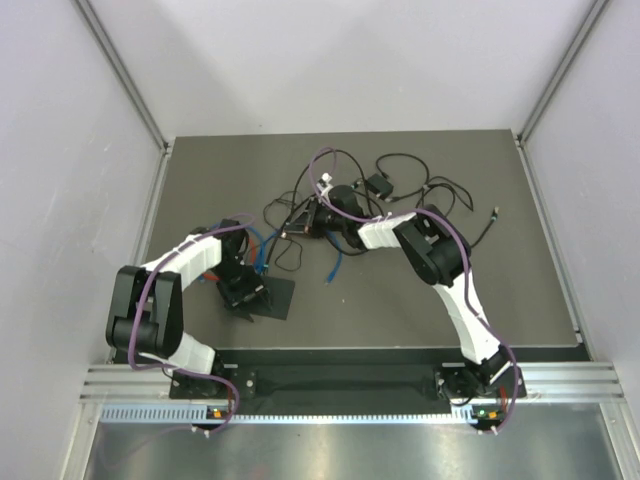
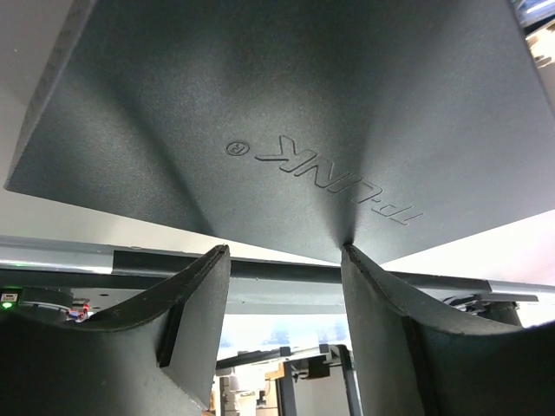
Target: Pull the plug from the switch port
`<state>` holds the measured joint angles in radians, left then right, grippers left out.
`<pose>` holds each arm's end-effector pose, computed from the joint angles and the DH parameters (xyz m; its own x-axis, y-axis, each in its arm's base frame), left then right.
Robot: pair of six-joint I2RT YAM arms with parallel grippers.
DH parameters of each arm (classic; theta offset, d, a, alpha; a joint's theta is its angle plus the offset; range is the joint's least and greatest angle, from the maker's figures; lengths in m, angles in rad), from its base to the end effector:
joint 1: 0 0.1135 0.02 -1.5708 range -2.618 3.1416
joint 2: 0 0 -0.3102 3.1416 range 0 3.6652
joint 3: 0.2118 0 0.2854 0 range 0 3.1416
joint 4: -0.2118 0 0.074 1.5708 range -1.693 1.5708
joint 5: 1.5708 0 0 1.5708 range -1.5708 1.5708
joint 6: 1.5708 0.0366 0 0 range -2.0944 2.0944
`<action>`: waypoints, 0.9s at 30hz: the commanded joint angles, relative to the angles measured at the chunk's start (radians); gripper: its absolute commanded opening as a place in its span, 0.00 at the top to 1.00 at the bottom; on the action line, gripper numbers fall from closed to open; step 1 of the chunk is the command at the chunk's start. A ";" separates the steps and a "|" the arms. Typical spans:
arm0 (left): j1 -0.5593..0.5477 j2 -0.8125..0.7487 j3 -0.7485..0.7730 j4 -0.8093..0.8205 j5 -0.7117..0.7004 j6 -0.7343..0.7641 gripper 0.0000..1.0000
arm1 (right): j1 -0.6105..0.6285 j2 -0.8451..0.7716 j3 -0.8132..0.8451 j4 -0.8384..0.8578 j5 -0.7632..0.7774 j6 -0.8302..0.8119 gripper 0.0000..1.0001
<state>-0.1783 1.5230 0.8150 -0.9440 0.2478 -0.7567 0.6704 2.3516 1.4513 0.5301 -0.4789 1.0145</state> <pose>0.2418 -0.0527 0.1783 -0.8178 -0.5289 0.2268 -0.5626 0.8177 -0.1221 0.4267 0.3599 0.1140 -0.9038 0.2452 -0.3507 -0.2282 0.4172 0.8797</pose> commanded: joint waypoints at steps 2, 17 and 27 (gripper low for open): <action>-0.009 0.017 -0.063 0.031 -0.220 0.019 0.41 | -0.008 -0.150 0.047 -0.142 0.019 -0.162 1.00; -0.009 -0.164 0.067 0.016 -0.160 0.063 0.36 | -0.525 -0.224 0.205 -0.944 0.015 -0.431 0.92; 0.101 -0.175 0.072 -0.027 -0.180 0.109 0.33 | -0.545 -0.247 0.328 -1.186 0.273 -0.648 0.39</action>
<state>-0.1223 1.3827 0.9031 -0.9340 0.0868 -0.6830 0.0738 2.1708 1.6958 -0.5549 -0.3126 0.4763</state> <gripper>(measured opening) 0.671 0.595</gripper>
